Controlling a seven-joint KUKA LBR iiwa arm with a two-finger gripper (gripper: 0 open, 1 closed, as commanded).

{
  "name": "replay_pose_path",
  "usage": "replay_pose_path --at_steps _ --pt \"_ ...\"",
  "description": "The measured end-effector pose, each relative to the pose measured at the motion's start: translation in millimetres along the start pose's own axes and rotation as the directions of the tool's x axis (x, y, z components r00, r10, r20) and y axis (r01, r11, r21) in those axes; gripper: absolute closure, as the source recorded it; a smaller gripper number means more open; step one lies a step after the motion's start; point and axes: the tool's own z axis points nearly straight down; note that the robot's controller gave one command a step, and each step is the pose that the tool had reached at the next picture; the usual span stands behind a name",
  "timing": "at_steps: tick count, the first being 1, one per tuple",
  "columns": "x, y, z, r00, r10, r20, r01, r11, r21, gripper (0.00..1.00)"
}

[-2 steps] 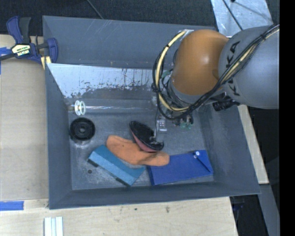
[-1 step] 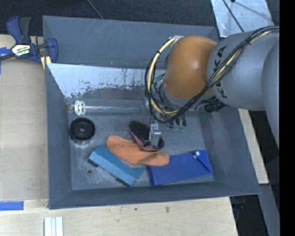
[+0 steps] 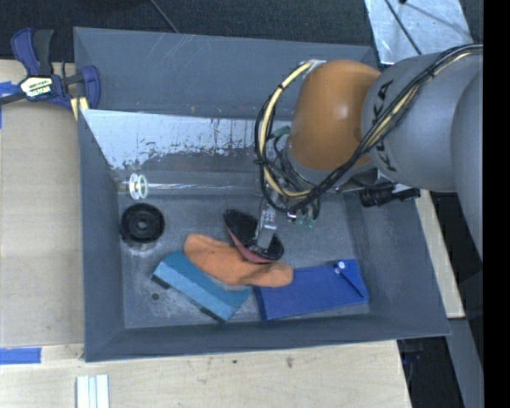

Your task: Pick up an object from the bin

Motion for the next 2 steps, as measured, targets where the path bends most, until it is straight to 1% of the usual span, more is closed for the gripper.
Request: replay_pose_path --at_steps 1,2 --pt "-10.1 5.3 49.1 0.993 -0.115 0.003 0.115 0.993 -0.001 0.00" --pt "8.4 2.3 72.3 0.918 0.396 0.000 -0.396 0.918 0.001 1.00"
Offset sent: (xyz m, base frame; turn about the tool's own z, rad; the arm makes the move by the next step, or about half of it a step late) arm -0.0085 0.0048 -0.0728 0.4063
